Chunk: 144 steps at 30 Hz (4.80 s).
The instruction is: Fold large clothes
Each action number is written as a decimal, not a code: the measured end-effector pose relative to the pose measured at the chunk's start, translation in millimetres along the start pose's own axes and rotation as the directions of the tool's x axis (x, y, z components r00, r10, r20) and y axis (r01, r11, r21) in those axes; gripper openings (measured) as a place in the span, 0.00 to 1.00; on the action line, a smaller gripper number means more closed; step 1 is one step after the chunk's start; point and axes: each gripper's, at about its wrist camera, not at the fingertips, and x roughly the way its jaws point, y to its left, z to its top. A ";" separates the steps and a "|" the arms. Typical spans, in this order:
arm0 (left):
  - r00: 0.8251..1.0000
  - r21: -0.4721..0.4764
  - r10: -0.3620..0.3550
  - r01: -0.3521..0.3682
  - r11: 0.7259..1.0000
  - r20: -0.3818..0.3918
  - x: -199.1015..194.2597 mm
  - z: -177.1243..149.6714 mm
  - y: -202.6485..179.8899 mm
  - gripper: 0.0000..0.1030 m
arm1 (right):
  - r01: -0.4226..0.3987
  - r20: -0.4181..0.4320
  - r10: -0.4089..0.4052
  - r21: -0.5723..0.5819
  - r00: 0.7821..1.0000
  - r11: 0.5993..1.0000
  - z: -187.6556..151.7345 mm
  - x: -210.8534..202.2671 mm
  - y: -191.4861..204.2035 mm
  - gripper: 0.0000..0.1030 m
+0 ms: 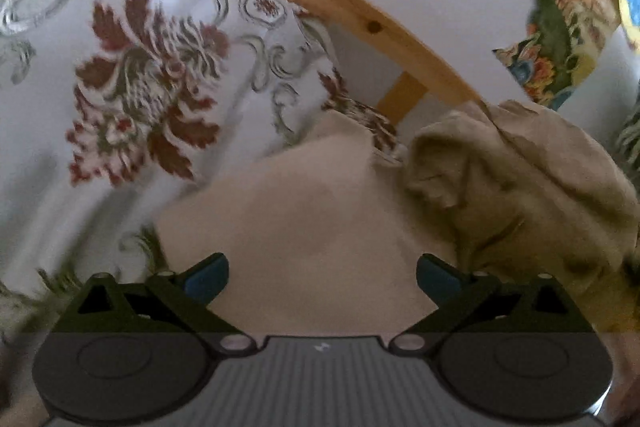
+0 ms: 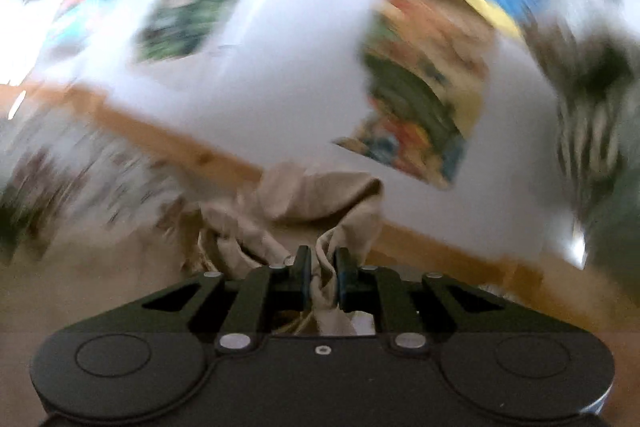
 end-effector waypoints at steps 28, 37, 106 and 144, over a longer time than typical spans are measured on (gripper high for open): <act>0.974 0.118 -0.042 0.070 0.991 -0.221 25.3 -47.3 -19.3 0.92 | 0.147 -0.350 0.199 0.750 0.915 0.645 -92.3 38.9 -38.6 0.07; 0.971 0.240 0.009 0.050 0.970 -0.240 28.1 -55.8 -35.5 0.95 | 0.245 -0.381 -0.034 0.522 0.924 0.817 -73.9 51.8 -34.0 0.23; 0.916 0.951 0.321 0.157 0.266 -0.241 -157.8 -199.6 -96.7 0.97 | -0.277 -0.476 0.299 0.118 0.827 0.954 -28.4 -182.7 119.5 0.15; 0.929 0.795 0.369 -0.249 0.553 0.034 -166.0 -120.8 -54.9 0.07 | -0.106 -0.596 -0.075 -0.264 0.800 0.959 -48.8 -186.9 111.3 0.08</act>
